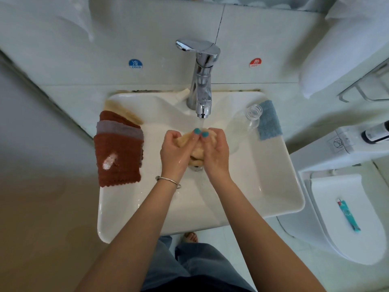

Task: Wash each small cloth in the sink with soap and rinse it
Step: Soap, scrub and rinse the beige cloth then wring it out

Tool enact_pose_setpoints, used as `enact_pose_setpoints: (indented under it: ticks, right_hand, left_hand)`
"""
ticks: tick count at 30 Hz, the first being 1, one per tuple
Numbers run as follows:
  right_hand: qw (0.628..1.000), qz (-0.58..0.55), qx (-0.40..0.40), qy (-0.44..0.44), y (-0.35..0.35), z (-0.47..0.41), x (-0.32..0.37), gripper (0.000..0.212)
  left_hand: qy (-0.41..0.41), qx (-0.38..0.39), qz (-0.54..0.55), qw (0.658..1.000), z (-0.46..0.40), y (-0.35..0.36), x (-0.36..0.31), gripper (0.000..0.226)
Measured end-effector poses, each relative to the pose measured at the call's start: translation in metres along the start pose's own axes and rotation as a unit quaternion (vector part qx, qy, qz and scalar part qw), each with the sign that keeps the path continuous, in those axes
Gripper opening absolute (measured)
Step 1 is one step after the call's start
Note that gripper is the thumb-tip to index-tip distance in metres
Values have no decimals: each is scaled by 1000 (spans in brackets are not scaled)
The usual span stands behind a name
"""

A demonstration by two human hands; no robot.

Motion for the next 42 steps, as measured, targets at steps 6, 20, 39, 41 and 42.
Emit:
enact_pose_setpoints:
  ticks: [6,20,39,41,42]
  right_hand:
    - [1000,14,1,-19,7,7,-9,10]
    - [986,162,21,-40,22,-30,3,30]
    - [995,-74,66,6,20,-2,6,15]
    - [997,-45,30,-53,0,4,7,22]
    - [997,-40,9,-62,-12,8,5,23]
  left_hand:
    - [24,39,-19,999,5,23,-6,19]
    - [81,-76,-6,994,-22,24,-24,34]
    - [25,64,104,992,-3,1,-6,17]
    - [54,75,86,992,0,9,-13,21]
    - [63,87,61,992,1,17,-16,24]
Point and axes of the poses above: each hand's wrist, its own z-axis away from the middle knuckle, its own y-axis out of the palm, x = y × z, the point moved 10 cm from there along -z, towards the middle knuckle, and after that the axes turned 9 degrees about -y, right-handed, at the moved point
